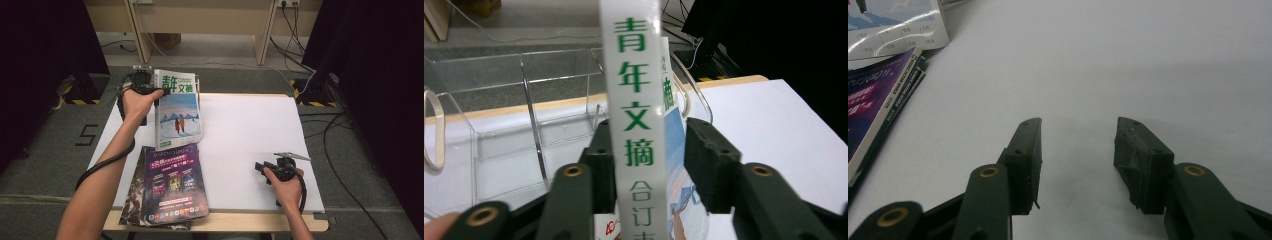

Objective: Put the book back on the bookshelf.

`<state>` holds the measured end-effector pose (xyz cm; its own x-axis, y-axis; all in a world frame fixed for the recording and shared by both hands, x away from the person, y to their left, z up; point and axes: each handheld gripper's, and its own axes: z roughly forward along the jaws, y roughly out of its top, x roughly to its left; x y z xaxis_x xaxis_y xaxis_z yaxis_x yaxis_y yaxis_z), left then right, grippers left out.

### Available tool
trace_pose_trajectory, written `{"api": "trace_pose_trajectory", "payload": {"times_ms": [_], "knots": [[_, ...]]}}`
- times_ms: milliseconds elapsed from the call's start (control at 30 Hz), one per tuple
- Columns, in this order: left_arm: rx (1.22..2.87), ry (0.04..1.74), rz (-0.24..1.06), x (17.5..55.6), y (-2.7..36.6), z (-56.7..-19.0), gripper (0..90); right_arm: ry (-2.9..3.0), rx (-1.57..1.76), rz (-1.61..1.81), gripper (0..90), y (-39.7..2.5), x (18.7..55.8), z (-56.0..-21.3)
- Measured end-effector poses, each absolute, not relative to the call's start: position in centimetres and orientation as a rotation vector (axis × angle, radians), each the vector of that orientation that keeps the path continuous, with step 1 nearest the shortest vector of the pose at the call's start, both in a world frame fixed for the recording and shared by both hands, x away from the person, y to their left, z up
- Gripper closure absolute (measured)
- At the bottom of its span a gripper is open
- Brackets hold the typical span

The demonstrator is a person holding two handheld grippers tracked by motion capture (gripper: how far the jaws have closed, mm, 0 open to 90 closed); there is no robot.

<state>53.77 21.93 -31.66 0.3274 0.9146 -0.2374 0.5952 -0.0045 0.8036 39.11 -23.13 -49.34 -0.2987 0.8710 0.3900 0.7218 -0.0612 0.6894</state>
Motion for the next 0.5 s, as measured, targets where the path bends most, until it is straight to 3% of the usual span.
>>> {"api": "trace_pose_trajectory", "payload": {"times_ms": [100, 500], "knots": [[1.738, 1.381, 0.451, 53.9, 22.26, -31.6, 68.4, 2.026, 1.747, 1.289, 54.3, -23.13, 39.11, -49.33], [1.742, 1.396, 0.407, 53.72, 22.08, -31.8, 66.7, 2.024, 1.748, 1.287, 54.2, -23.06, 39.1, -49.33]]}}
